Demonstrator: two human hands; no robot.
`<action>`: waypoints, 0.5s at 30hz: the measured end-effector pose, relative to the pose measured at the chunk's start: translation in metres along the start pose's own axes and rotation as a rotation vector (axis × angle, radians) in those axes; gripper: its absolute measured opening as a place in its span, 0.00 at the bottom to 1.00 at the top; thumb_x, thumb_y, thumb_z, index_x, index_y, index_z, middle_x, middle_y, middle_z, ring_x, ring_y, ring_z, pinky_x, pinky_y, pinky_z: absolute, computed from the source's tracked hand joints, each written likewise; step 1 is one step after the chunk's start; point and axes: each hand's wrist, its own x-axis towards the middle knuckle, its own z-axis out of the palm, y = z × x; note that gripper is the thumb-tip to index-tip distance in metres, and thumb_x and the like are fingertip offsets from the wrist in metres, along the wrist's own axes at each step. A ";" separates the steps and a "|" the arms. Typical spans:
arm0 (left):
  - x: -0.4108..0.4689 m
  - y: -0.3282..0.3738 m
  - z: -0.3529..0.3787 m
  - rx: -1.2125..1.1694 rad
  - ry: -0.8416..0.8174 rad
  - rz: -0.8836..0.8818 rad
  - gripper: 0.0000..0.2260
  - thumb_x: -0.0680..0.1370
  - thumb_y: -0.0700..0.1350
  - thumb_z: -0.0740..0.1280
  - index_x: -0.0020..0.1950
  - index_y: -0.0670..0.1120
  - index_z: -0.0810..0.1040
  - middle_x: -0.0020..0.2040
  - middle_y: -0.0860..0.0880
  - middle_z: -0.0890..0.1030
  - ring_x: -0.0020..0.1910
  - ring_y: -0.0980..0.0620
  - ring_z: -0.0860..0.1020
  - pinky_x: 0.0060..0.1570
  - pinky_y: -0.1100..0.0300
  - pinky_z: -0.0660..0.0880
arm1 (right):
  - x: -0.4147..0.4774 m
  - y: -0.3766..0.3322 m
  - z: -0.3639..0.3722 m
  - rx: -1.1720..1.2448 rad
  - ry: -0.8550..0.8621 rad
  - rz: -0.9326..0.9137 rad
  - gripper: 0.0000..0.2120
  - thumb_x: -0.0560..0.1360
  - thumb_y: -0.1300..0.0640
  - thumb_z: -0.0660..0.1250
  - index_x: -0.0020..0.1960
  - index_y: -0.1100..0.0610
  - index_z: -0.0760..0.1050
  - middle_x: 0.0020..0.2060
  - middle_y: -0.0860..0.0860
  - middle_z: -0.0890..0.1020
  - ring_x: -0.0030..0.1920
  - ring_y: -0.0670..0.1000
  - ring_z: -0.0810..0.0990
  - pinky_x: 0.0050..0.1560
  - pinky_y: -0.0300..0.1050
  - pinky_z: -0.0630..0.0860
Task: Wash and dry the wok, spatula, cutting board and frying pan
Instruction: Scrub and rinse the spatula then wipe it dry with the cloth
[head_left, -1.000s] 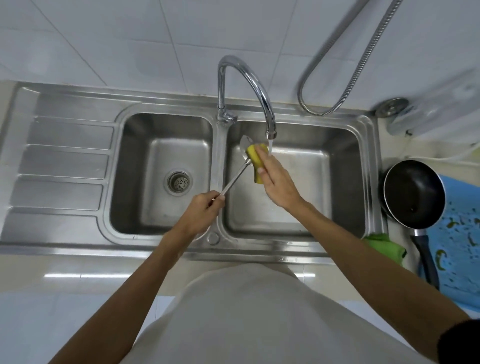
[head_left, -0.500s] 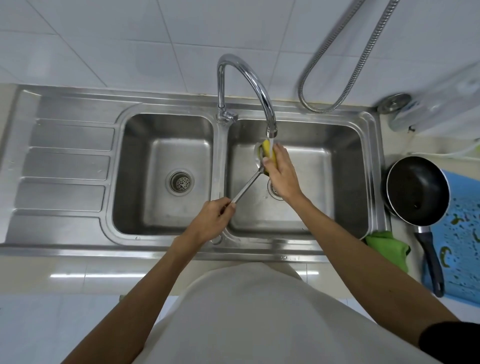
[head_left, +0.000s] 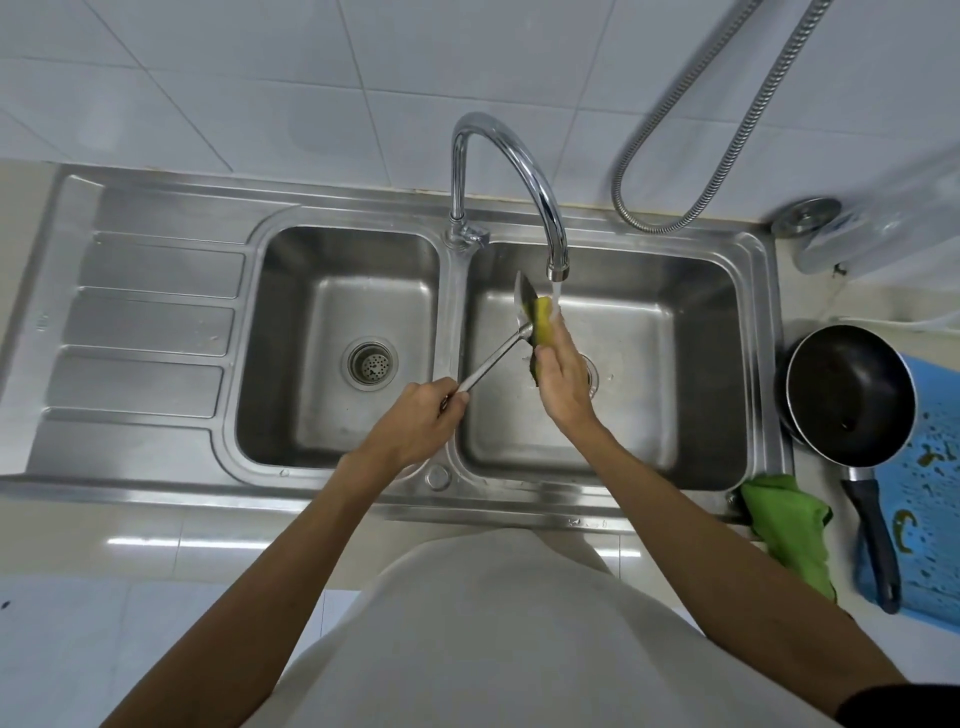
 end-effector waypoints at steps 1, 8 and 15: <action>0.000 0.001 -0.001 0.013 -0.014 0.015 0.15 0.84 0.46 0.61 0.39 0.43 0.72 0.29 0.48 0.73 0.27 0.52 0.68 0.29 0.61 0.65 | 0.001 0.001 -0.001 -0.009 0.025 0.007 0.31 0.78 0.57 0.51 0.80 0.41 0.54 0.75 0.52 0.70 0.64 0.50 0.74 0.68 0.57 0.72; -0.008 0.000 0.003 0.117 -0.061 0.149 0.12 0.84 0.44 0.62 0.41 0.47 0.71 0.28 0.53 0.71 0.24 0.54 0.68 0.27 0.66 0.63 | 0.011 -0.006 -0.009 0.129 0.110 0.013 0.30 0.78 0.61 0.52 0.76 0.41 0.63 0.41 0.51 0.81 0.34 0.41 0.77 0.38 0.37 0.76; -0.011 -0.006 -0.009 0.201 -0.022 0.154 0.11 0.83 0.46 0.63 0.41 0.49 0.71 0.28 0.55 0.69 0.26 0.55 0.67 0.32 0.56 0.64 | 0.015 -0.007 -0.002 0.191 0.123 0.086 0.28 0.80 0.65 0.54 0.77 0.46 0.67 0.37 0.44 0.80 0.32 0.40 0.78 0.36 0.33 0.74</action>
